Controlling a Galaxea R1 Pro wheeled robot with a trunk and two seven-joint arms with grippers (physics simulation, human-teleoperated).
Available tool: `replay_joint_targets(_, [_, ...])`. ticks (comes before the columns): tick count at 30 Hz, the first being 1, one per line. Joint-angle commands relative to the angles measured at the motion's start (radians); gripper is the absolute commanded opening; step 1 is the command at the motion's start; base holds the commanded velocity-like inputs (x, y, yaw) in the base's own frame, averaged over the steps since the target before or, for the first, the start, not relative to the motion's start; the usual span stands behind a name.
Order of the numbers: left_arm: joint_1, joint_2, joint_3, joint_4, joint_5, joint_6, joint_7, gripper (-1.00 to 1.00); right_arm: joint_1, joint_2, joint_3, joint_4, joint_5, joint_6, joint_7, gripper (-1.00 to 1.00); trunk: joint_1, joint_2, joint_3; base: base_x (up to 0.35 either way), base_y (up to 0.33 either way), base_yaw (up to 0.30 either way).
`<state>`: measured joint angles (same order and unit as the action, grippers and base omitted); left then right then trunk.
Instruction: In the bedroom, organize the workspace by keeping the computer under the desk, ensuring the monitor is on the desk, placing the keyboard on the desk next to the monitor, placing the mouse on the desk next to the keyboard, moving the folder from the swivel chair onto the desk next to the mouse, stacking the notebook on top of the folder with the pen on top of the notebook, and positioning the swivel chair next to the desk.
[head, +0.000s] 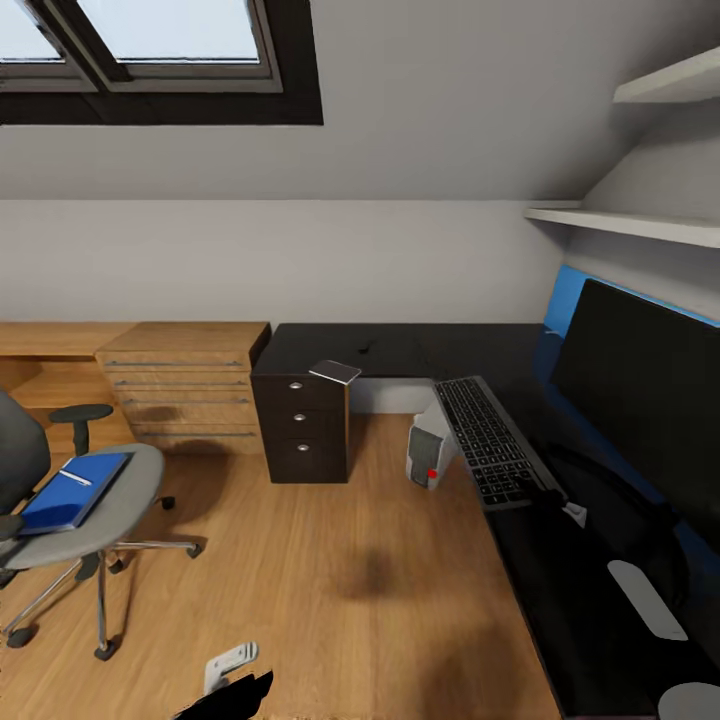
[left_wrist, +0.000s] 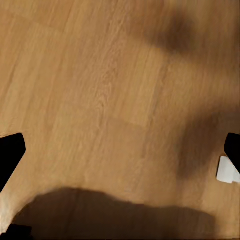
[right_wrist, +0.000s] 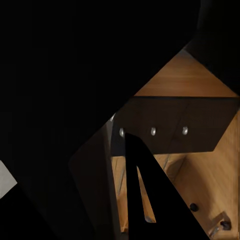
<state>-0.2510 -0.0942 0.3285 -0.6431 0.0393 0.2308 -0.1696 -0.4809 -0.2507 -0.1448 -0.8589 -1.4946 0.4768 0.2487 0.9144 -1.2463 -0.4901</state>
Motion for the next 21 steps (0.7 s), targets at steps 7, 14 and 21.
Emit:
replay_joint_targets(7, [-0.001,-0.001,0.007,-0.002,0.004,0.008,-0.007,1.00,-0.001,-0.002,-0.002,0.012,-0.009,0.007,0.001,-1.00,-0.001,-0.001,-0.001,-0.290,-0.146,0.000])
replay_joint_targets(14, [-0.001,-0.002,0.007,-0.002,0.004,0.008,-0.007,1.00,-0.001,-0.002,-0.002,0.014,-0.009,0.007,0.001,-1.00,-0.001,-0.001,-0.001,-0.290,-0.144,0.000])
replay_joint_targets(21, [-0.001,-0.002,0.007,-0.002,0.004,0.008,-0.007,1.00,-0.001,-0.002,-0.002,0.069,-0.011,0.006,0.009,-1.00,-0.001,-0.001,-0.001,-0.290,-0.135,0.000])
